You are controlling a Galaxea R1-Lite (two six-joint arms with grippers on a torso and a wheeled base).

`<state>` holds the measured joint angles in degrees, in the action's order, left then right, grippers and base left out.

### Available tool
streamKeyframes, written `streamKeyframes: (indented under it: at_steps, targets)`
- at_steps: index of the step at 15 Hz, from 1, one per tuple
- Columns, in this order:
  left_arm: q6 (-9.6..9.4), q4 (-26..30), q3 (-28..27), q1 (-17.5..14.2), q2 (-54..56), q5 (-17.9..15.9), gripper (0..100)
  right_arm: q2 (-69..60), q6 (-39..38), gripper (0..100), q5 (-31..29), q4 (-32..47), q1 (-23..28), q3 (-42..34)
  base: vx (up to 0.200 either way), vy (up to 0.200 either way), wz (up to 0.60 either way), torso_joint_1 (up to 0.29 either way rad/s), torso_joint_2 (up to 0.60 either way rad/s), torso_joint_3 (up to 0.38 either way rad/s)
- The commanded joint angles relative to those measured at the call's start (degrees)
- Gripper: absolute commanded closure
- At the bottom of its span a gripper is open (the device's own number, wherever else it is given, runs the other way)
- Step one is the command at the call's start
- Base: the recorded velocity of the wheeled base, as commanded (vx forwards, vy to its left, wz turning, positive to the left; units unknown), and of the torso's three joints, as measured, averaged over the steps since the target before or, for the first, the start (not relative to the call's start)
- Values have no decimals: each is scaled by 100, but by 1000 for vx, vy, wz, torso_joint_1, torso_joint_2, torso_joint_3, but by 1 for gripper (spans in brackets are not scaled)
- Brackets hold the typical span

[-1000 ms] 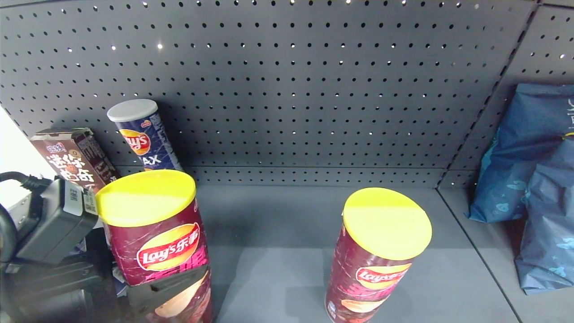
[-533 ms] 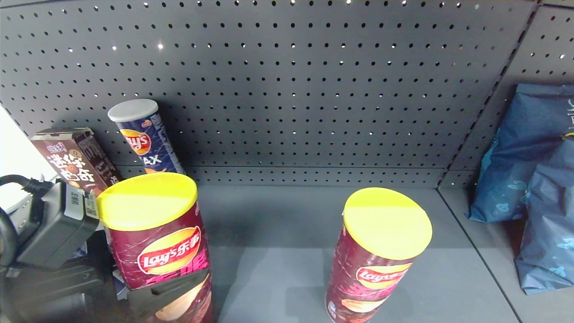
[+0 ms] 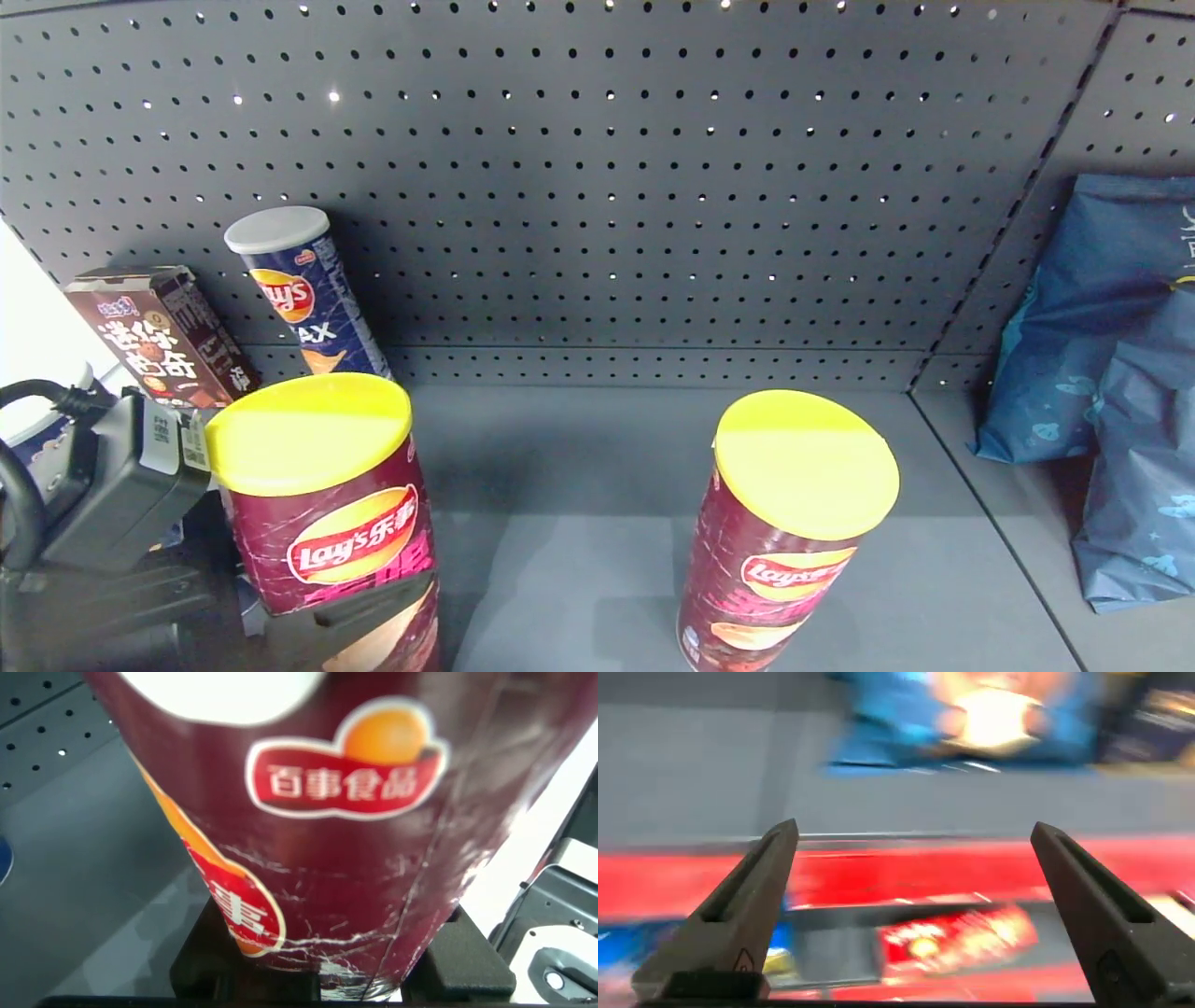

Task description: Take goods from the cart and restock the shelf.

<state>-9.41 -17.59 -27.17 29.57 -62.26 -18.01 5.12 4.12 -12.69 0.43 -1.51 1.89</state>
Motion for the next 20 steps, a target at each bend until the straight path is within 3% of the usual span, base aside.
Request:
streamKeyframes:
  at_steps: [1,3,6,8,9,11,20]
  targets:
    - [1,10,195,-4,170,-1,100,103,-131,0,-5,-16,679,-13,0,0,0,0,0,0]
    - [1,1,212,-22,240,-1,100,103,1,0,531,10,679,-4,0,0,0,0,0,0]
    - [1,1,160,-4,240,-1,100,-55,124,0,2060,10,239,-40,0,0,0,0,0,0]
    - [1,1,133,-4,232,-10,100,-275,-148,0,1673,10,186,-83,0,0,0,0,0,0]
    - [1,1,98,-4,232,-10,100,-266,-588,0,1032,-16,239,-189,0,0,0,0,0,0]
    - [1,1,28,-4,232,-10,100,-442,-307,0,1058,-16,169,-180,0,0,0,0,0,0]
    - [-26,1,-596,-48,-120,43,100,-459,-351,0,1058,-16,160,-189,0,0,0,0,0,0]
